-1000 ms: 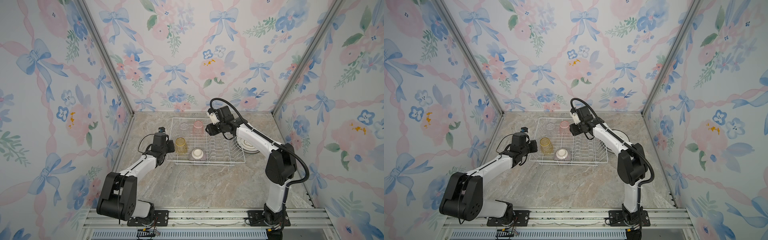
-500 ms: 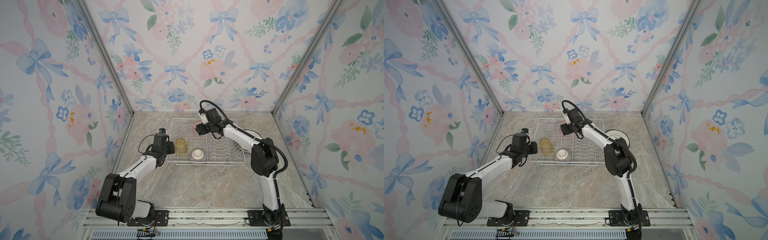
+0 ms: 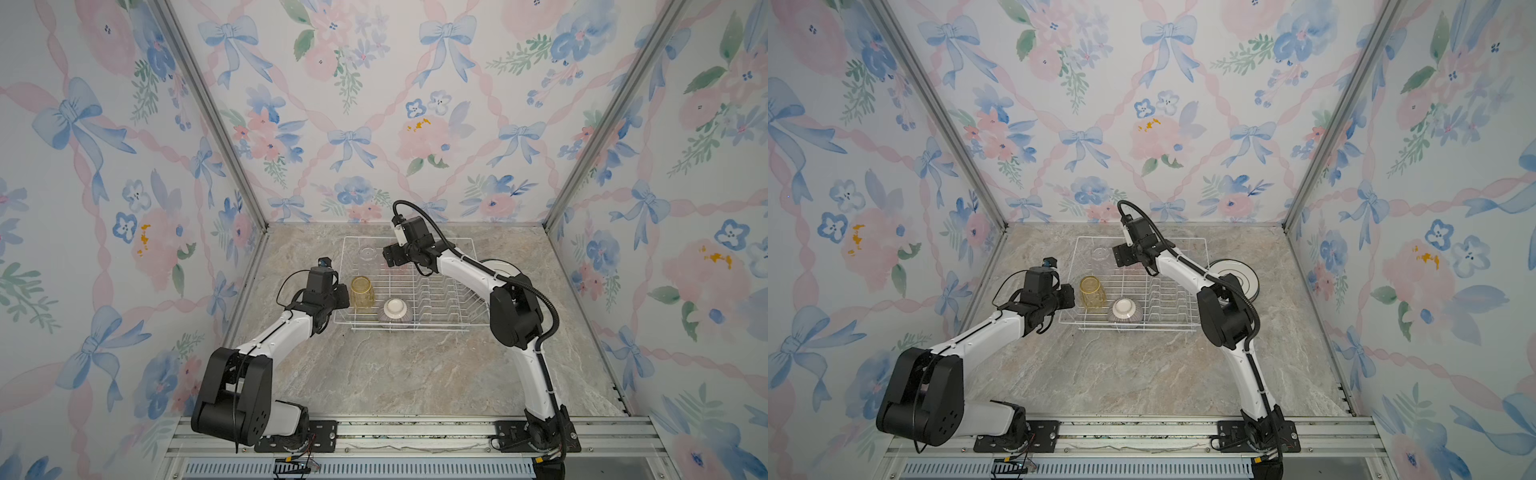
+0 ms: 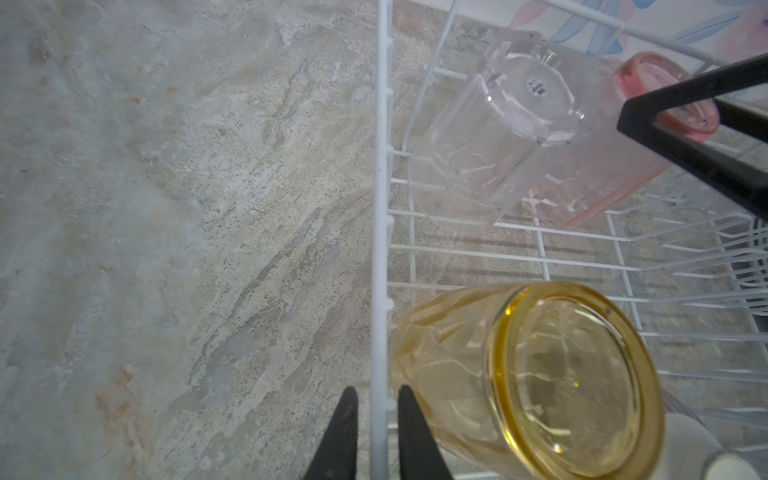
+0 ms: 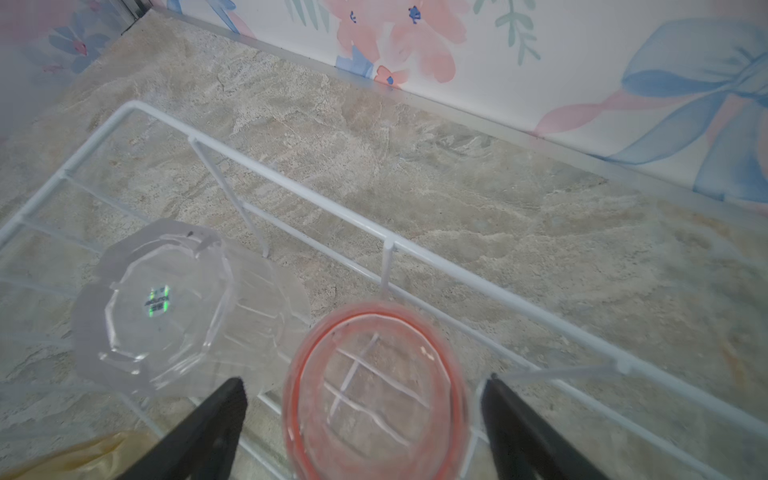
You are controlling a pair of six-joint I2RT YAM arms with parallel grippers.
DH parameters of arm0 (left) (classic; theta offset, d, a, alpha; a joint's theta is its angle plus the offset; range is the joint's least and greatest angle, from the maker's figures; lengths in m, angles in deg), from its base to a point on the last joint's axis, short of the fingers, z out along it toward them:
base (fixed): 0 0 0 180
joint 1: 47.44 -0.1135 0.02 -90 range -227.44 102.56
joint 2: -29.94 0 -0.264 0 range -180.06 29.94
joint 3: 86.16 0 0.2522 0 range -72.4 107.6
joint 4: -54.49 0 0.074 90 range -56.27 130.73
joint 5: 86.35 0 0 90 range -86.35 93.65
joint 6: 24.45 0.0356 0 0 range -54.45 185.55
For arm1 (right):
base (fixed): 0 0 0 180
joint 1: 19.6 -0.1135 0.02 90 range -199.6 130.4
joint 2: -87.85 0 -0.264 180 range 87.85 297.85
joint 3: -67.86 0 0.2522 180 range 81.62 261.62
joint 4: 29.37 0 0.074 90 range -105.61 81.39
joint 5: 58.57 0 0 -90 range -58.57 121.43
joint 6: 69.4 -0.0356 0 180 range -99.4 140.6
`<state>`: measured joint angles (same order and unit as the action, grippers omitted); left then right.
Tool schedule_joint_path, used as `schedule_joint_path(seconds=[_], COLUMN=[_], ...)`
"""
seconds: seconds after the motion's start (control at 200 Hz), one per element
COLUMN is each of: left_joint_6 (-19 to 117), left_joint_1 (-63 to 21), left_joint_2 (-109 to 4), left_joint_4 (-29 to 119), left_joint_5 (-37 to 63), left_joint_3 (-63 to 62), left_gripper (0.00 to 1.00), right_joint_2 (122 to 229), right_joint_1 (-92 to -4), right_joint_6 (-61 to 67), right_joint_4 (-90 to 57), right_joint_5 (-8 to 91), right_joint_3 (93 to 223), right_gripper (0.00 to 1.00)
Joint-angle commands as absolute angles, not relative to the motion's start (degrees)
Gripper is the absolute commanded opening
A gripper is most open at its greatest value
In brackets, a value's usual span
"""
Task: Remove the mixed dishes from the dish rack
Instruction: 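Move the right gripper over the rack to the pink-rimmed glass, then grasp the pink-rimmed glass rim with the right gripper while the left gripper rises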
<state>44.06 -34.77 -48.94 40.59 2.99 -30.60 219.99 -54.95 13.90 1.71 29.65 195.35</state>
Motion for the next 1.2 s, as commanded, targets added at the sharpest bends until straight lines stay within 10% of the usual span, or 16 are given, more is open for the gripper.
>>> schedule_joint_path(seconds=[0.0, 0.69, 1.195], left_joint_6=[45.08, 45.43, 45.26], left_joint_1=[-35.45, -36.28, -36.39], left_joint_2=[-47.33, -45.24, -41.87], left_joint_4=[39.74, 38.99, 38.07], left_joint_5=[2.16, 2.46, 3.71], left_joint_3=[-30.65, -30.65, -27.17], left_gripper=[0.20, 0.19, 0.20], right_joint_2=[221.68, 224.93, 224.95], right_joint_1=[-55.38, -54.89, -53.90], right_joint_6=[12.53, 10.74, 9.09], right_joint_4=[3.46, 6.16, 6.55], right_joint_5=[28.05, 28.51, 30.66], right_joint_3=[198.47, 201.03, 199.35], right_gripper=[0.91, 0.91, 0.72])
